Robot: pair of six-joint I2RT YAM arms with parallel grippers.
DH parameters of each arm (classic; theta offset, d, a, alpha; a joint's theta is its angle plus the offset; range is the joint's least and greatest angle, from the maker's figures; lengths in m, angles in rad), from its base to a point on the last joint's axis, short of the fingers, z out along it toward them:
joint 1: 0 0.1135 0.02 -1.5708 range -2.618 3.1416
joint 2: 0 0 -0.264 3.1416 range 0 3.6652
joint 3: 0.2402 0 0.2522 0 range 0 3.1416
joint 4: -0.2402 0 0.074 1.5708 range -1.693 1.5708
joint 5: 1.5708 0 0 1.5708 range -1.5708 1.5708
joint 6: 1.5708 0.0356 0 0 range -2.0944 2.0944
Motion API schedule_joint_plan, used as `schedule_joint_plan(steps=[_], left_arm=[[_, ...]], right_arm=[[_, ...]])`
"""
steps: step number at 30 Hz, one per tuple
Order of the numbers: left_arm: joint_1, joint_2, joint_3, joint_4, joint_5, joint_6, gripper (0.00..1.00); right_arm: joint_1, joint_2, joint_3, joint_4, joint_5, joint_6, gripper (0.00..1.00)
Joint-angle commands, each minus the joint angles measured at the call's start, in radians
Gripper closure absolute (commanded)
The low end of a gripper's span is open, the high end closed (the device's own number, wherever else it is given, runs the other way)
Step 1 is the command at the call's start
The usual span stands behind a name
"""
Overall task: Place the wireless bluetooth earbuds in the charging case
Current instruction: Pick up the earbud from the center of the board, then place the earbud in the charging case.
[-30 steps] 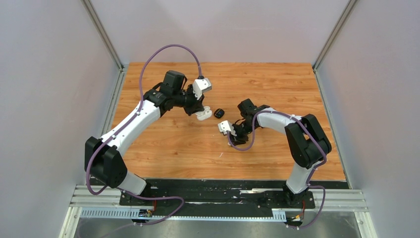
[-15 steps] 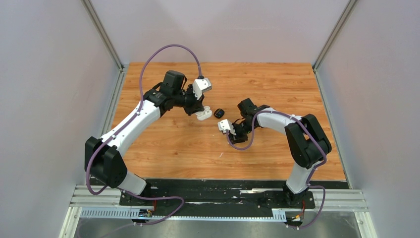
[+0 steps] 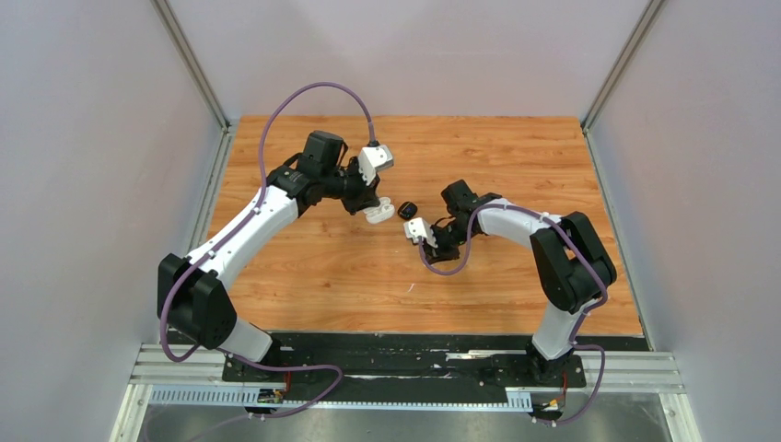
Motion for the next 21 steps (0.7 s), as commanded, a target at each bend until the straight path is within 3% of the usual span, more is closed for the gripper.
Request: schedule_joint_plan(steps=[1, 13, 21], left_arm=[[0.005, 0.005, 0.043, 0.031, 0.022, -0.013, 1.00], [0.003, 0.099, 0.110, 0.085, 0.067, -0.076, 1.00], [-0.004, 0.152, 0.184, 0.075, 0.103, -0.096, 1.00]], right_arm=[[0.002, -0.019, 0.046, 0.020, -0.011, 0.039, 1.00], [-0.044, -0.266, 0.277, -0.074, -0.215, 0.065, 1.00], [0.065, -0.310, 0.304, 0.152, -0.186, 0.079, 1.00]])
